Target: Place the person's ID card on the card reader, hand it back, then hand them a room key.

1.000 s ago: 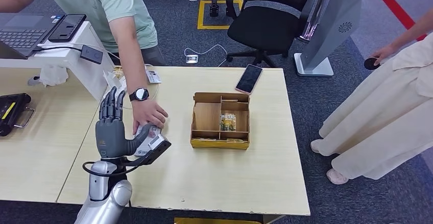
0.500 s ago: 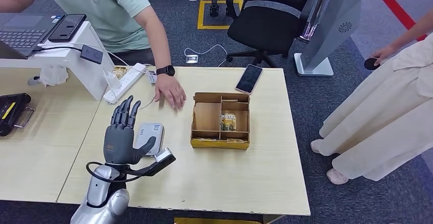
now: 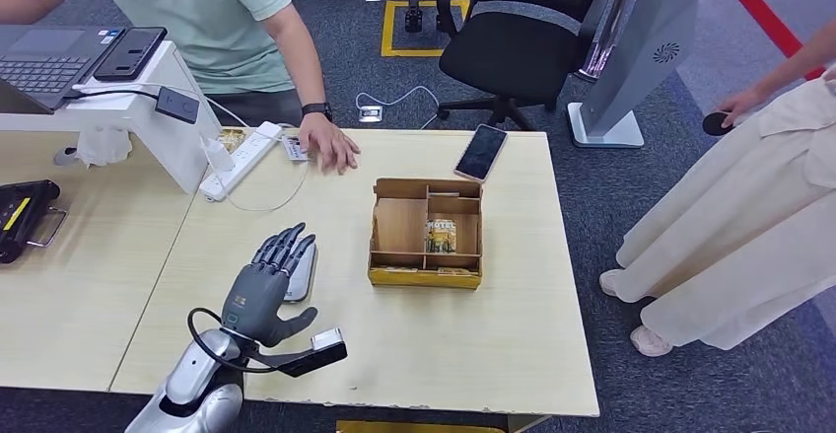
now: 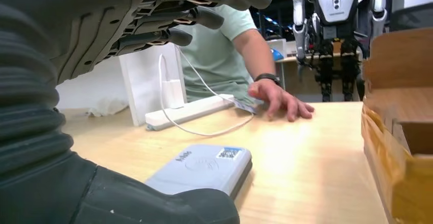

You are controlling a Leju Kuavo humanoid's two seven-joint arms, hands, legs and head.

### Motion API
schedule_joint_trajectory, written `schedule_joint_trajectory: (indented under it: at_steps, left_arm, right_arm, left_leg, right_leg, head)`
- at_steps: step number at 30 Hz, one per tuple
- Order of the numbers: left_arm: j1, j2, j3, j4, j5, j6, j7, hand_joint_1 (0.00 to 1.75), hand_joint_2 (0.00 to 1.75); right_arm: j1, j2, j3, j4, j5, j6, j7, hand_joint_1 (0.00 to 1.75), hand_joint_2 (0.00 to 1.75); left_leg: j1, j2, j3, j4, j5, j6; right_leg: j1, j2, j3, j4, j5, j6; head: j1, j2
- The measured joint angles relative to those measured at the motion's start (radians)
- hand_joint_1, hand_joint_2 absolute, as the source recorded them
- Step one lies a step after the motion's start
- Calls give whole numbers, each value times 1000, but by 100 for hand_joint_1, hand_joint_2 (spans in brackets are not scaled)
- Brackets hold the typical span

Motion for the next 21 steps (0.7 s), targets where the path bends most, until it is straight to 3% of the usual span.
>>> schedule_joint_trajectory:
  at_steps: [8, 21]
  left_arm:
    - [-49, -7, -36, 21, 25, -26, 3, 0, 175]
    - [-144, -72, -65, 128, 83, -99, 30, 0, 175]
  right_arm:
    - [-13, 0, 0, 2, 7, 0, 5, 0, 0]
    - [-18, 0, 0, 5, 21, 0, 17, 0, 0]
  left_leg:
    - [0, 0, 0, 0, 0, 0]
    - [0, 0, 0, 0, 0, 0]
  right_leg:
    - [0, 0, 0, 0, 0, 0]
    - [0, 0, 0, 0, 0, 0]
  head:
    - [0, 0]
    - [0, 0]
